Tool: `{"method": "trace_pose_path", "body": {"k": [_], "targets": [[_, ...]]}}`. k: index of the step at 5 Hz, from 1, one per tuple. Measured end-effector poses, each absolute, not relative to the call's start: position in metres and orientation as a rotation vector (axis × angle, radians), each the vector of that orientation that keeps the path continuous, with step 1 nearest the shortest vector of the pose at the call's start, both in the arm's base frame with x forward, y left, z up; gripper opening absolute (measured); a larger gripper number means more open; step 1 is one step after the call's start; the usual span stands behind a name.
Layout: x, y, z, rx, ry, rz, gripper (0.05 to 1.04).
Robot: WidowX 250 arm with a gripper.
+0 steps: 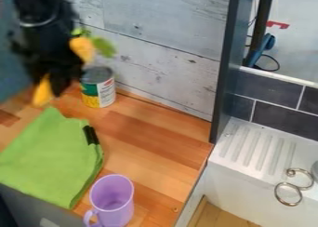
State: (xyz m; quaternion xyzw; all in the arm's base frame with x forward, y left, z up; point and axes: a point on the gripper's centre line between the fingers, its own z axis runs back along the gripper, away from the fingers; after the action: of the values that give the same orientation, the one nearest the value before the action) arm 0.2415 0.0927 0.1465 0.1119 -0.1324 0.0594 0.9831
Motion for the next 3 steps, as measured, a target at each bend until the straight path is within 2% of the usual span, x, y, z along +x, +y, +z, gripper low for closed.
{"method": "trace_pose_path", "body": {"k": [1, 2, 3], "targets": [[0.268, 0.045, 0.136, 0.131, -0.261, -0.008, 0.388], [0.288, -0.006, 0.109, 0.077, -0.193, -0.127, 0.388], [0.310, -0.029, 0.078, 0.038, -0.131, -0.154, 0.388]]}}
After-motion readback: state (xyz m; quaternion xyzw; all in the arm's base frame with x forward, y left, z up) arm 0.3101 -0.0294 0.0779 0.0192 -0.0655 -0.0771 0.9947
